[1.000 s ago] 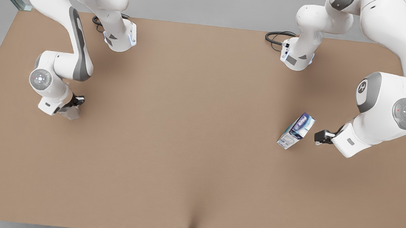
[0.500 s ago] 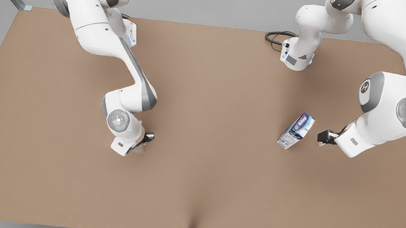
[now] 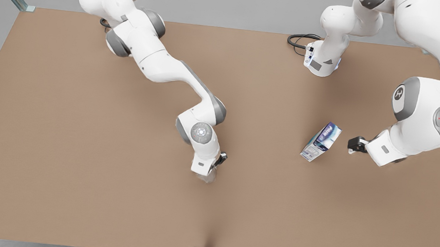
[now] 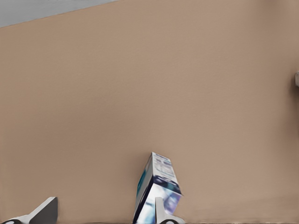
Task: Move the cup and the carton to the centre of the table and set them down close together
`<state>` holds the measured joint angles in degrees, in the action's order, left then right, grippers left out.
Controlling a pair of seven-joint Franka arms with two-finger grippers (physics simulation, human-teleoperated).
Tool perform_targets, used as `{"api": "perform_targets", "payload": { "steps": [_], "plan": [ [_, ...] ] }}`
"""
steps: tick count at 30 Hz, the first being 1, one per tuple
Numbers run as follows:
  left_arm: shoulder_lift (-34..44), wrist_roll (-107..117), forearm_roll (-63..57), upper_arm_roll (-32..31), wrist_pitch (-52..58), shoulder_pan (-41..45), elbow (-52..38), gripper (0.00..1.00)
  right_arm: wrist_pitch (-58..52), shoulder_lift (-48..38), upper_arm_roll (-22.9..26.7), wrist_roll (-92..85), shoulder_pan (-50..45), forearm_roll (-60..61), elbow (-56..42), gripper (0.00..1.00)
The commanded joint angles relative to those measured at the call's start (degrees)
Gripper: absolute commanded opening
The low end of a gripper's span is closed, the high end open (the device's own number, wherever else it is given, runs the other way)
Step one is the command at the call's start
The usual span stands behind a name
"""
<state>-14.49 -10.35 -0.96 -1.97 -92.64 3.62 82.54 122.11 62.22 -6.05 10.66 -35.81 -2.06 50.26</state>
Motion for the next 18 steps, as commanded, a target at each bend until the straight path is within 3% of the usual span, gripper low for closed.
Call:
{"api": "perform_targets", "payload": {
  "steps": [1,4,6,7,8,9,10,11,14,18],
  "plan": [
    [0.34,-0.54,0.16,-0.05,0.0,-0.02,0.42,1.0,-0.03,0.62,0.07,1.12,-0.4,-0.14,-0.51,0.21],
    [2.44,-5.88,0.69,-0.4,2.19,0.42,0.78,1.0,4.01,2.56,-0.19,2.88,-1.55,-0.05,-1.39,0.21],
    [6.57,-14.69,0.69,-0.49,2.99,0.42,5.78,1.0,4.1,2.56,-0.11,2.88,-1.55,-0.14,-1.13,0.21],
    [8.07,-17.77,0.78,-0.66,2.99,0.42,7.89,1.0,4.1,2.38,0.16,2.79,-1.55,-0.14,-1.04,0.34],
    [8.95,-20.76,0.78,-1.37,2.64,0.51,10.27,1.0,3.48,1.6,0.16,2.79,-1.46,-0.14,-0.69,0.75],
    [9.56,-21.46,0.78,-1.37,-0.08,0.6,13.52,1.0,4.01,-0.43,0.07,2.7,-1.11,-0.14,1.59,0.91],
    [11.06,-21.37,0.78,-1.37,-5.18,0.6,18.7,1.0,3.75,-1.04,0.07,2.62,-1.02,-0.05,1.77,0.91],
    [11.59,-20.23,0.78,-1.37,-7.2,0.6,20.73,1.0,4.1,-1.13,0.07,2.53,-1.02,0.04,1.77,1.0],
    [12.99,-17.24,0.78,-1.37,-10.28,0.51,24.51,1.0,6.3,-1.66,0.07,3.05,-1.19,1.53,2.56,1.0],
    [14.31,-14.34,0.78,-1.37,-13.18,0.6,28.9,1.0,4.63,-11.23,0.16,3.14,-0.67,4.17,10.12,1.0]
  ]
}}
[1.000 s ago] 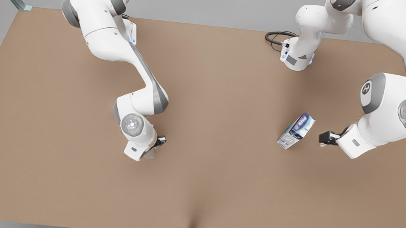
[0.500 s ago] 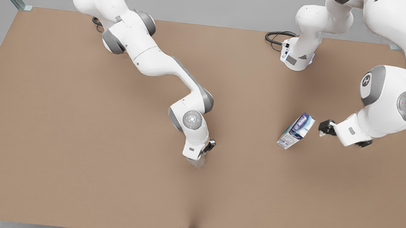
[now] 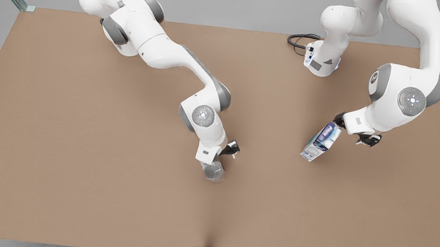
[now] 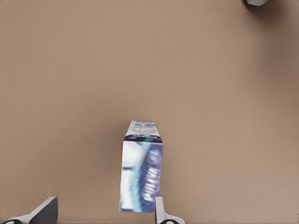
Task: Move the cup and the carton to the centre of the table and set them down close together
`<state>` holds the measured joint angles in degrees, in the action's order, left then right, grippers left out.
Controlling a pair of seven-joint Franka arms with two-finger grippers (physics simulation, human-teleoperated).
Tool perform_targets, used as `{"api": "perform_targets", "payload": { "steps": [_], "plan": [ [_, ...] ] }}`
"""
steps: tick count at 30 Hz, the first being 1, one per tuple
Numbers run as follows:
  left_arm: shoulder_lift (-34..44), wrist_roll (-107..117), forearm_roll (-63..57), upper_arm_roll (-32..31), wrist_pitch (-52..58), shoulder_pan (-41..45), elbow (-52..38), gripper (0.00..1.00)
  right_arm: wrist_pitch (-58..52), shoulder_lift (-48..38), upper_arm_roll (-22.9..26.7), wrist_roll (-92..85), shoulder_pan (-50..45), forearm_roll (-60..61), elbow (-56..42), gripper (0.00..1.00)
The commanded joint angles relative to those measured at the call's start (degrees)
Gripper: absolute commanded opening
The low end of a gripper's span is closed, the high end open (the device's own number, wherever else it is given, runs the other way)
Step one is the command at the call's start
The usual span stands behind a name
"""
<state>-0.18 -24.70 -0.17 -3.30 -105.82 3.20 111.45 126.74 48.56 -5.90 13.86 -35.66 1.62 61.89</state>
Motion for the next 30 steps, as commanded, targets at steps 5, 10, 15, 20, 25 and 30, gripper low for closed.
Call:
{"api": "perform_targets", "payload": {
  "steps": [5,10,15,20,25,30],
  "plan": [
    [1.05,1.94,4.47,-0.04,-2.1,1.02,4.12,1.0,-4.92,-20.43,6.6,-2.35,6.12,0.23,23.52,1.0],
    [0.88,1.85,5.18,-1.0,-7.91,1.1,8.7,1.0,-21.18,-35.99,6.51,-2.96,28.53,-1.09,30.4,1.0],
    [0.26,1.85,5.18,-1.97,-8.61,1.1,11.25,1.0,-18.11,-55.15,6.51,-10.25,39.96,-5.84,49.37,1.0],
    [-0.7,1.32,5.09,-2.76,-11.25,1.1,11.6,1.0,-18.28,-57.61,6.69,-11.04,39.79,-4.96,50.08,1.0],
    [-1.85,1.23,4.91,-2.68,-13.1,1.1,12.92,1.0,-18.63,-57.09,6.69,-10.34,39.09,-5.05,54.13,1.0],
    [-1.67,1.06,4.3,-2.59,-12.83,1.02,12.74,1.0,-17.31,-56.83,6.42,-10.34,38.03,-1.88,54.13,1.0]
  ]
}}
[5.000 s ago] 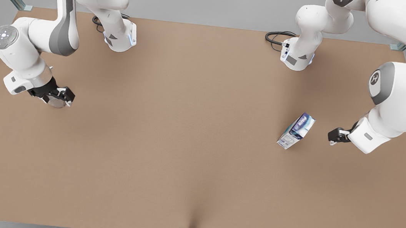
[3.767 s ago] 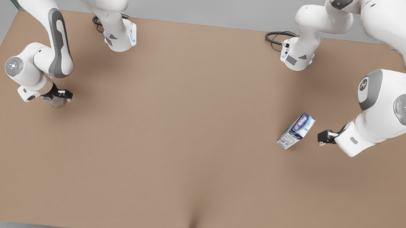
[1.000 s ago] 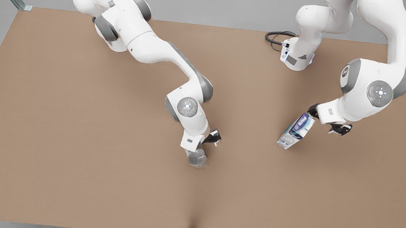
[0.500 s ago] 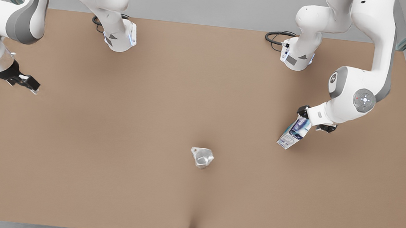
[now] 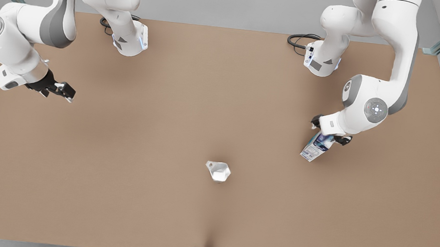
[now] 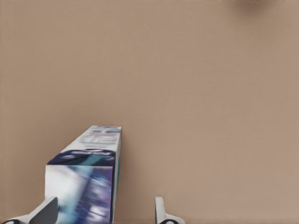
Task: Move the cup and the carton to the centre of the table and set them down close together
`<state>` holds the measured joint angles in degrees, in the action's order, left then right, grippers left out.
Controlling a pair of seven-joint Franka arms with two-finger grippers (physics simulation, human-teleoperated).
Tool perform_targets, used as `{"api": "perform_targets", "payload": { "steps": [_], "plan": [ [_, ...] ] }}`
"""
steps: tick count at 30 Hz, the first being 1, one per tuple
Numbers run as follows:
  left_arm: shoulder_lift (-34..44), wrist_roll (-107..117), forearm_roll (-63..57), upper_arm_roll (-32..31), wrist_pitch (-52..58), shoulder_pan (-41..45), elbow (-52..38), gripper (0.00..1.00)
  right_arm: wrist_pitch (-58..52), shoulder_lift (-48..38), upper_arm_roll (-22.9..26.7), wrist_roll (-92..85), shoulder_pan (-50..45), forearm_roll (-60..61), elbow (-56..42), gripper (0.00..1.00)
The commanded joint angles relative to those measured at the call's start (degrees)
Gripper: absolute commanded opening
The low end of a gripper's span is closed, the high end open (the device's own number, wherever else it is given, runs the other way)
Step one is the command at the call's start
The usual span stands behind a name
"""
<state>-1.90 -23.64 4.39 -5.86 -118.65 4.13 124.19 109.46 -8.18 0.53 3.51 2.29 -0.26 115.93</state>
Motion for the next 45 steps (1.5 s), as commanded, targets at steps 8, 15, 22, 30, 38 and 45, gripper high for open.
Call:
{"api": "perform_targets", "payload": {
  "steps": [8,15,22,30,38,45],
  "plan": [
    [-0.83,0.0,-1.13,0.32,-1.32,0.0,-0.18,1.0,0.32,0.01,0.0,-0.09,0.09,0.0,0.08,1.0],
    [-1.35,-0.88,-1.22,0.59,-1.41,-0.61,-0.35,1.0,0.85,0.18,0.0,0.0,0.09,0.0,0.08,1.0],
    [-4.69,-0.79,-1.22,0.59,-1.85,-0.52,-0.26,1.0,0.5,0.09,-0.09,-0.09,0.09,0.0,0.08,1.0],
    [-5.84,-0.61,-1.22,1.2,-1.76,-0.52,-0.35,0.69,0.58,0.01,0.0,-0.53,0.09,0.0,0.08,1.0],
    [-5.4,9.14,-1.22,-0.64,6.77,0.97,-8.17,0.67,0.14,0.01,-0.09,-0.09,0.18,0.09,-0.27,1.0],
    [-15.5,32.25,2.47,-1.26,10.37,16.43,-25.84,0.69,0.58,0.01,0.0,-0.61,0.26,0.0,-0.18,1.0]
  ]
}}
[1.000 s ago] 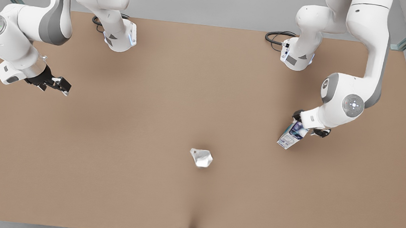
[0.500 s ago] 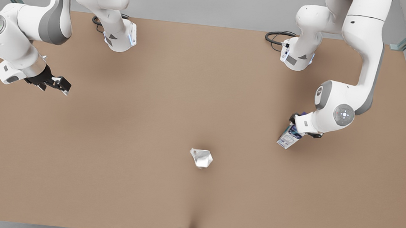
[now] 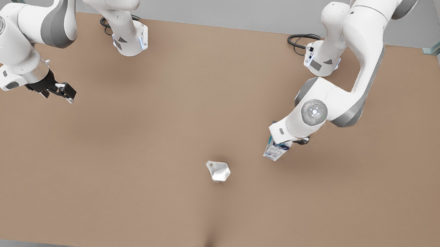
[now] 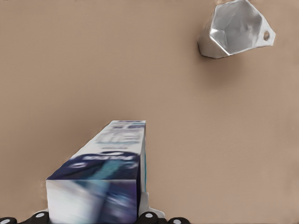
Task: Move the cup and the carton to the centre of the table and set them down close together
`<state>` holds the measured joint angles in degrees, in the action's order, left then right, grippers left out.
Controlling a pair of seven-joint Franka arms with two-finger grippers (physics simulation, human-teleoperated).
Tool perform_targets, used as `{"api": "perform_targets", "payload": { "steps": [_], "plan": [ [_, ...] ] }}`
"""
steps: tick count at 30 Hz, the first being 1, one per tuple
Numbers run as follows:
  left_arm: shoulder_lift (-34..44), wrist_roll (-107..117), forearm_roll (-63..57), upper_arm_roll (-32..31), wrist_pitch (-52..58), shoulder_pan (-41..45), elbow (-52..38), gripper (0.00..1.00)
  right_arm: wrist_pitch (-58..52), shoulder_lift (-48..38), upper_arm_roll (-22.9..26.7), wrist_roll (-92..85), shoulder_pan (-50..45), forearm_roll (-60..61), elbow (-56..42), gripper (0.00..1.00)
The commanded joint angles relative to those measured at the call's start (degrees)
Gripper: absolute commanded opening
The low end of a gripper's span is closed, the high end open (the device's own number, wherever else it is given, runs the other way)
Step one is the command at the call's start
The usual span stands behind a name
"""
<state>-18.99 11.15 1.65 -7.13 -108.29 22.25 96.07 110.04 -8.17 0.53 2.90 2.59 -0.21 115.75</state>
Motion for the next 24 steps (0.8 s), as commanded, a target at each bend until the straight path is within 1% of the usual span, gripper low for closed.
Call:
{"api": "perform_targets", "payload": {
  "steps": [1,2,3,5,8,11,12,13,15,21,24],
  "plan": [
    [-1.13,2.11,5.56,0.01,0.01,1.12,-1.76,0.69,-0.09,0.0,0.0,0.0,-0.04,-0.05,0.0,1.0],
    [-2.98,6.77,5.47,0.01,0.01,4.37,-4.31,0.69,-0.09,0.0,0.0,0.0,-0.04,-0.05,0.0,1.0],
    [-3.24,7.65,6.87,0.01,-0.17,5.78,-4.4,0.69,-0.18,0.0,0.0,0.0,0.05,-0.05,0.0,1.0],
    [-6.76,12.92,8.46,0.01,-0.78,9.73,-8.44,0.7,-0.44,-0.18,0.0,-0.09,0.31,-0.05,0.0,1.0],
    [-10.98,16.53,8.19,0.01,-0.96,11.41,-12.84,0.7,-0.53,-0.18,0.0,0.0,0.4,-0.05,0.0,1.0],
    [-12.21,17.23,7.93,0.01,-0.96,11.41,-14.15,0.72,-0.44,-0.09,0.0,0.26,0.22,-0.05,0.09,1.0],
    [-12.47,17.32,7.84,0.01,-0.96,11.58,-14.24,0.74,-0.44,-0.09,0.0,0.44,0.14,-0.05,0.09,1.0],
    [-13.53,17.32,7.58,0.1,-0.96,11.58,-15.47,0.87,-0.44,-0.18,0.0,0.44,0.22,-0.05,0.09,1.0],
    [-14.49,17.41,7.58,0.1,-1.22,11.58,-16.7,1.0,-0.44,-0.18,0.0,0.18,0.31,-0.05,0.09,1.0],
    [-14.94,17.5,7.58,0.1,-1.4,12.2,-16.88,1.0,-0.61,-0.35,0.0,0.0,0.58,-0.05,0.09,1.0],
    [-13.97,19.96,7.75,0.1,0.97,12.11,-19.86,1.0,-0.62,-0.53,0.0,0.0,0.58,0.04,0.09,1.0]
  ]
}}
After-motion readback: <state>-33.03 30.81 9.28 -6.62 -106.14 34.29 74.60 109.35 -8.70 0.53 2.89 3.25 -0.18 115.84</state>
